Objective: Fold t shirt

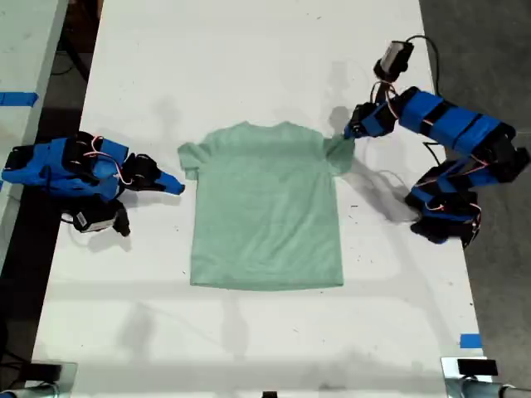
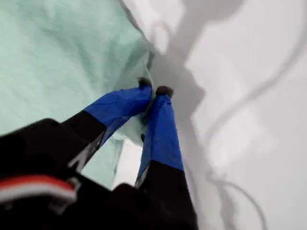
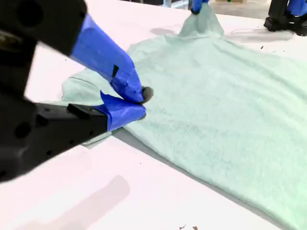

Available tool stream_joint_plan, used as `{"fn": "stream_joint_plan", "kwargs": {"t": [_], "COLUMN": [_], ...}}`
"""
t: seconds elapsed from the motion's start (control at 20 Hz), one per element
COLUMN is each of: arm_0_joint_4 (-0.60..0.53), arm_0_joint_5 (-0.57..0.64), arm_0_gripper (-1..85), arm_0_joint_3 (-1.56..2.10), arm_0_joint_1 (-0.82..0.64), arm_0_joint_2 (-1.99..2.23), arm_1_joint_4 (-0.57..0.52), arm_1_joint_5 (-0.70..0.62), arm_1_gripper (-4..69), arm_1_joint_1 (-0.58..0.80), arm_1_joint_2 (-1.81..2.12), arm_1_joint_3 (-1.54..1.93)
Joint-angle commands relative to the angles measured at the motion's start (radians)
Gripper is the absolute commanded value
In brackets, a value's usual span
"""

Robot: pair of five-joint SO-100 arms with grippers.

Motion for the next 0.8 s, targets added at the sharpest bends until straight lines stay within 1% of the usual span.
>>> {"fn": "stream_joint_plan", "kwargs": {"t": [0.0, 0.15, 0.2, 0.25, 0.3, 0.35, 0.4, 0.5, 0.6, 0.65, 0.7, 0.75], "arm_0_joint_4": [-0.002, -0.002, -0.002, -0.002, -0.002, -0.002, -0.002, -0.002, -0.002, -0.002, -0.002, -0.002], "arm_0_joint_5": [0.005, 0.005, 0.005, 0.005, 0.005, 0.005, 0.005, 0.005, 0.005, 0.005, 0.005, 0.002], "arm_0_gripper": [-0.3, -0.3, -0.3, -0.3, -0.3, -0.3, -0.3, -0.3, -0.3, -0.3, -0.3, 0.3], "arm_0_joint_3": [0.041, 0.041, 0.041, 0.041, 0.041, 0.041, 0.041, 0.041, 0.041, 0.041, 0.041, 0.041], "arm_0_joint_1": [-0.020, -0.021, -0.020, -0.020, -0.018, -0.017, -0.014, -0.012, -0.011, -0.012, -0.015, -0.017], "arm_0_joint_2": [0.005, 0.005, 0.005, 0.005, 0.003, 0.003, 0.003, 0.003, 0.003, 0.003, 0.003, 0.003], "arm_1_joint_4": [-0.008, -0.141, -0.172, -0.183, -0.178, -0.152, -0.118, -0.006, 0.127, 0.172, 0.193, 0.192], "arm_1_joint_5": [0.014, 0.005, 0.003, 0.006, -0.002, -0.002, 0.003, 0.006, -0.002, -0.014, -0.023, -0.015], "arm_1_gripper": [1.4, 1.5, 6.5, 14.1, 20.0, 22.5, 23.3, 22.8, 18.0, 15.2, 7.3, 1.6], "arm_1_joint_1": [-0.195, -0.402, -0.448, -0.483, -0.508, -0.518, -0.518, -0.466, -0.371, -0.316, -0.268, -0.229], "arm_1_joint_2": [0.060, -0.106, -0.179, -0.255, -0.325, -0.367, -0.367, -0.276, -0.104, 0.005, 0.135, 0.282], "arm_1_joint_3": [-0.225, -0.331, -0.359, -0.397, -0.442, -0.485, -0.506, -0.518, -0.463, -0.383, -0.267, -0.115]}}
